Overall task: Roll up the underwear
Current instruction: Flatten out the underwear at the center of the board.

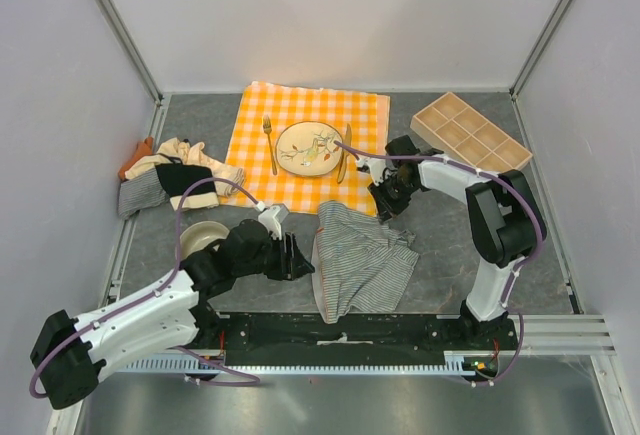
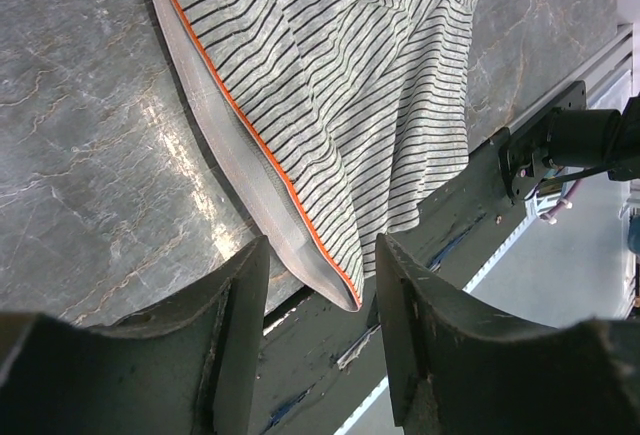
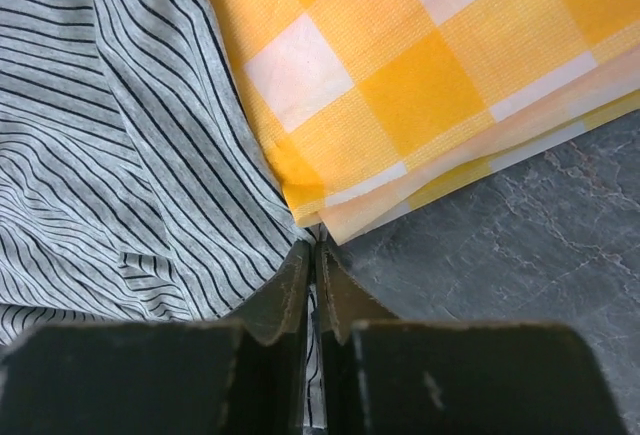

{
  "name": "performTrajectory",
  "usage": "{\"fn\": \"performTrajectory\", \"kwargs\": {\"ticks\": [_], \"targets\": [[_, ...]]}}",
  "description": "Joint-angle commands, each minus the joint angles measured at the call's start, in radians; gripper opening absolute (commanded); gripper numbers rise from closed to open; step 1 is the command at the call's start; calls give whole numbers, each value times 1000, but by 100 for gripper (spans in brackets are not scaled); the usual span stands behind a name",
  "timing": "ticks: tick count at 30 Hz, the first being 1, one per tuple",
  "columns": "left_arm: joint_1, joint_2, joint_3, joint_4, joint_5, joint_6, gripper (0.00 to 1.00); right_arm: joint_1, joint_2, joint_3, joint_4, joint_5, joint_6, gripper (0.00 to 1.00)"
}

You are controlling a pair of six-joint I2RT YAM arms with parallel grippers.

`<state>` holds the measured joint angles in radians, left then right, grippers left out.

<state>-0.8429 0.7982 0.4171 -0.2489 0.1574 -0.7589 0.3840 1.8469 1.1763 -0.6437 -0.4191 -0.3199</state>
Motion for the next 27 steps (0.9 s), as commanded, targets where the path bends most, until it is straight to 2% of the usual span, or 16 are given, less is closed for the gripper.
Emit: {"fn": "performTrajectory", "kwargs": {"ticks": [1,4,10,13,18,27], "targets": [[1,-2,-1,28,-44,50,54,-2,-41,3,52,8,16,8],[10,42,9,57,-84,81,58,-5,-78,-1,67,11,12,0],[80,252,129,151,-62,161,60,-10,-178,-26,64,3,-69,0],[122,375,230,158,-59,228,60,-11,-201,-23,-2,-33,-177,0],[177,545,399,142,-55,347,59,-16,-210,-20,-40,-17,-209,0],[191,797,624,30,-21,618,56,-31,-270,-52,38,190,-176,0]]}}
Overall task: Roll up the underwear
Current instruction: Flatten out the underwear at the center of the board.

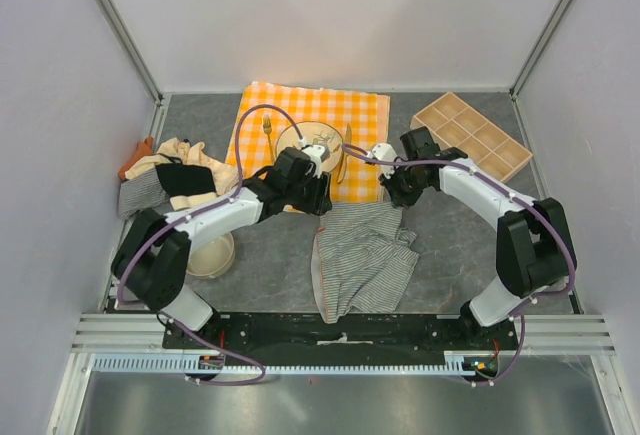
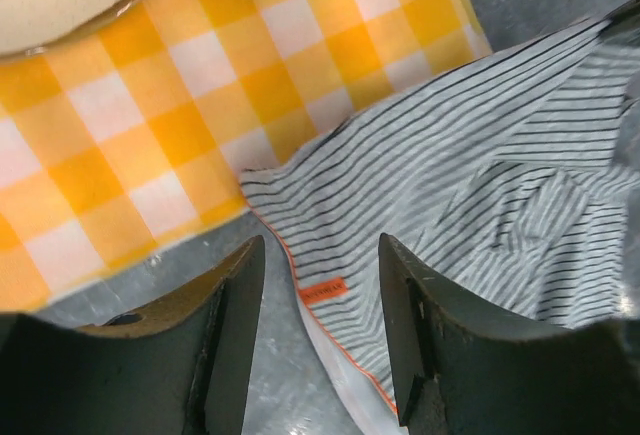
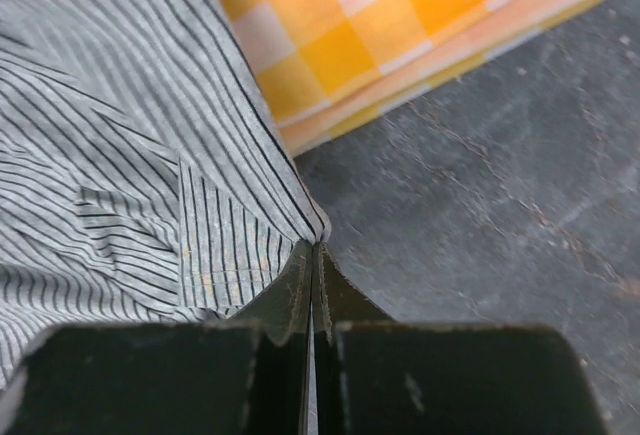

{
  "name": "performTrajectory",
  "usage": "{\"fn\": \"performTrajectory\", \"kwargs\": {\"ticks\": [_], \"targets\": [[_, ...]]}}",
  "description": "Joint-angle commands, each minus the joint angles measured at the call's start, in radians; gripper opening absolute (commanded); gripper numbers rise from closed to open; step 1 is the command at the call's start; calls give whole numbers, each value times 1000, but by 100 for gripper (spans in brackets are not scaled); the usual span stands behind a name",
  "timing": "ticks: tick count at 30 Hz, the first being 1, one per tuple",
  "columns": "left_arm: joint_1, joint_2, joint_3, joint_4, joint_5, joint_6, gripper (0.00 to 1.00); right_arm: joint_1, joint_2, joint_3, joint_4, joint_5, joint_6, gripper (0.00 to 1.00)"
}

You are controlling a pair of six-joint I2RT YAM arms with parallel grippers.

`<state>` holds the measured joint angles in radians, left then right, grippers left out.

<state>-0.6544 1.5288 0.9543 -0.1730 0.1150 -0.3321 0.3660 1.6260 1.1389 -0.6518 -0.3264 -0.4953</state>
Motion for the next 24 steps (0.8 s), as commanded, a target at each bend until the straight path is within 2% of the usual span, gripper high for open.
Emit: {"fn": "performTrajectory", "kwargs": {"ticks": [1,11,17,20,24], "targets": [[2,79,99,-51,23,205,56,-18,-51,-14,47,107,1,0],[21,297,305,-140,43,269,53,-47,-52,-30,55,119,3,0],[25,369,346,-160,64,271,52,-48,-40,-28,47,98,1,0],[32,402,371,-168,74,268,49,-47,-34,-27,41,81,1,0],[32,424,391,-181,115,260,41,-47,-26,-27,37,79,-2,0]]}}
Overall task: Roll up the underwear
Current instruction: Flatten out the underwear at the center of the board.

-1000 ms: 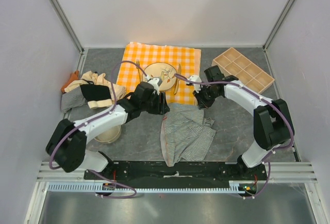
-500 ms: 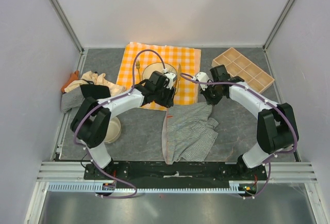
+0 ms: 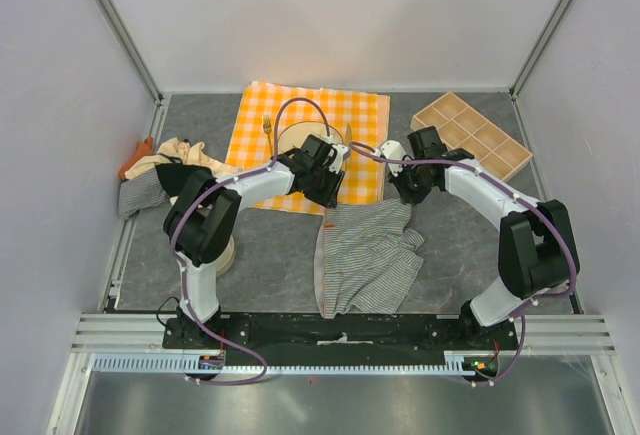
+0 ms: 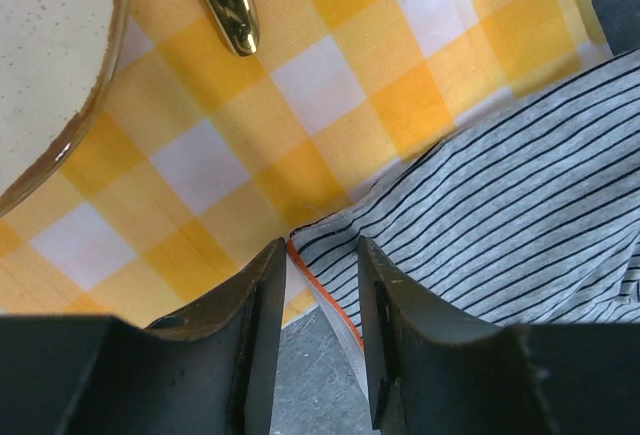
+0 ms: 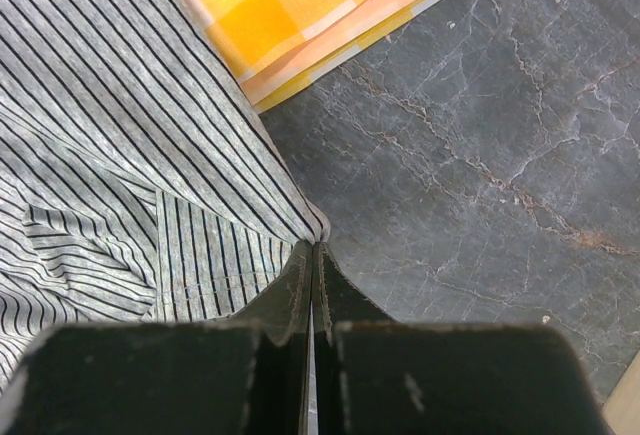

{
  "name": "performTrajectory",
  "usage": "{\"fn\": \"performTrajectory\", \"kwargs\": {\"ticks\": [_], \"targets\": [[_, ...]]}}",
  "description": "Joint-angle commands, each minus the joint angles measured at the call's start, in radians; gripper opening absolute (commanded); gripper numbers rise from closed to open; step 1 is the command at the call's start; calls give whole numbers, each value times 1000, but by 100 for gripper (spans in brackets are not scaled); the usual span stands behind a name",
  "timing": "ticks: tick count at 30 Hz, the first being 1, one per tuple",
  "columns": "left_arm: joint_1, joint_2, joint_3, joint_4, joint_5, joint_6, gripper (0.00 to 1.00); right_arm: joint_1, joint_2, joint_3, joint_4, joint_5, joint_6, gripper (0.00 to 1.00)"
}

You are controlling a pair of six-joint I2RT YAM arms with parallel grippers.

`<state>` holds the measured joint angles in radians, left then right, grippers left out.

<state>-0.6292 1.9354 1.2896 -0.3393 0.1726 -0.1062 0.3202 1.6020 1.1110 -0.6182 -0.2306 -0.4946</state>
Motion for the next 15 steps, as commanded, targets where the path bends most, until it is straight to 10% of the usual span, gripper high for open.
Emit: {"fn": "performTrajectory", "kwargs": {"ticks": [1,8,15], "targets": [[6,17,56,-15,61,28,38,-1,-2,3,3,-16,-2,0],[6,-7,59,-36,73,2,3,-3,1,3,-2,-26,-5,0],[25,-108,1,9,47,-64,2,-9,-11,7,-14,-78,-24,0]]}}
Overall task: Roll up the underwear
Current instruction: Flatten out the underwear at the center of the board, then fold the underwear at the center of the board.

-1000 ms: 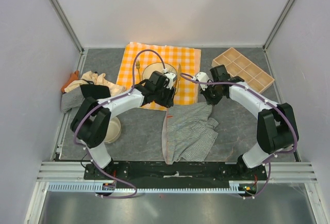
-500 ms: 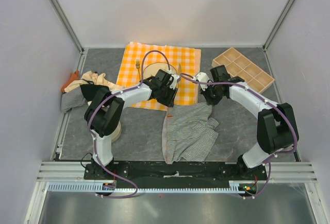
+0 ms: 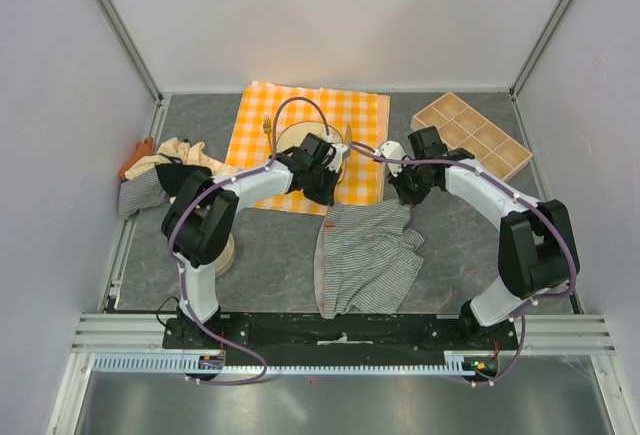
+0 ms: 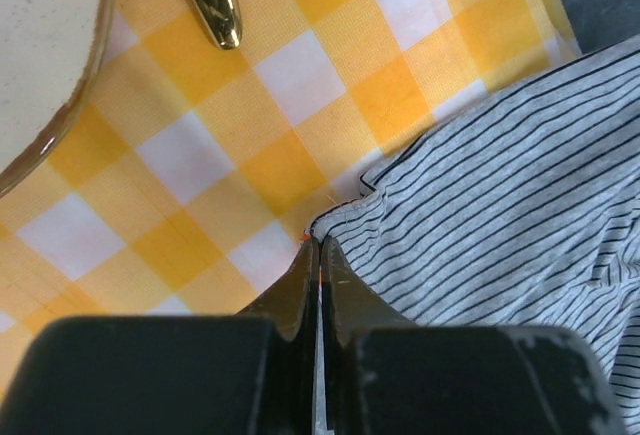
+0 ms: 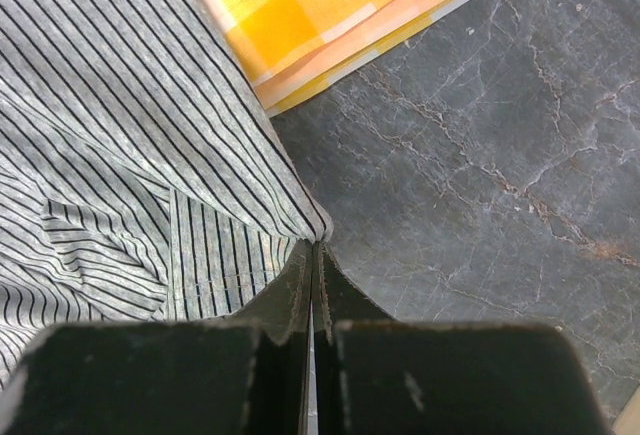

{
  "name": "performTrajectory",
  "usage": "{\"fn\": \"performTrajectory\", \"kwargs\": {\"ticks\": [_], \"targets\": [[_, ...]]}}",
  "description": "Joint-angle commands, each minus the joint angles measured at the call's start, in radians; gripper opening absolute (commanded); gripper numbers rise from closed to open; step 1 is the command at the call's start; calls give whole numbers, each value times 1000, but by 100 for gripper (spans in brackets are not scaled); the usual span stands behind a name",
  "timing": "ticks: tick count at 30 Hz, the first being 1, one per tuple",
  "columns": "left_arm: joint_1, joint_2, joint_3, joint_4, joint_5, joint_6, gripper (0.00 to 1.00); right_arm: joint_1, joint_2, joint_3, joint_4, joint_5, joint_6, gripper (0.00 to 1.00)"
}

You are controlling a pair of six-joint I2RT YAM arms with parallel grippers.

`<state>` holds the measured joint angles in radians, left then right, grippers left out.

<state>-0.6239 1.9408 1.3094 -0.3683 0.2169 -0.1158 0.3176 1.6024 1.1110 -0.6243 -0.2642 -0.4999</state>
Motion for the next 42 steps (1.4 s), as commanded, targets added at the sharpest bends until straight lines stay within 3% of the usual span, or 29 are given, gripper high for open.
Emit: {"fn": "performTrajectory", "kwargs": {"ticks": [1,10,21,32,42], "targets": [[26,-150,-51,55,1,-83,2,-8,-16,12,-6,-50,-22,0],[110,-350,-246,262,-16,-231,2,-8,59,160,-43,-122,-62,0],[196,-319,-168,229,-22,-205,2,-6,166,432,-112,-165,-52,0],[196,-424,-246,186,11,-225,2,-8,18,261,-115,-271,-112,0],[155,-606,-499,173,157,-352,2,12,-195,-3,-224,-403,-241,0]]}}
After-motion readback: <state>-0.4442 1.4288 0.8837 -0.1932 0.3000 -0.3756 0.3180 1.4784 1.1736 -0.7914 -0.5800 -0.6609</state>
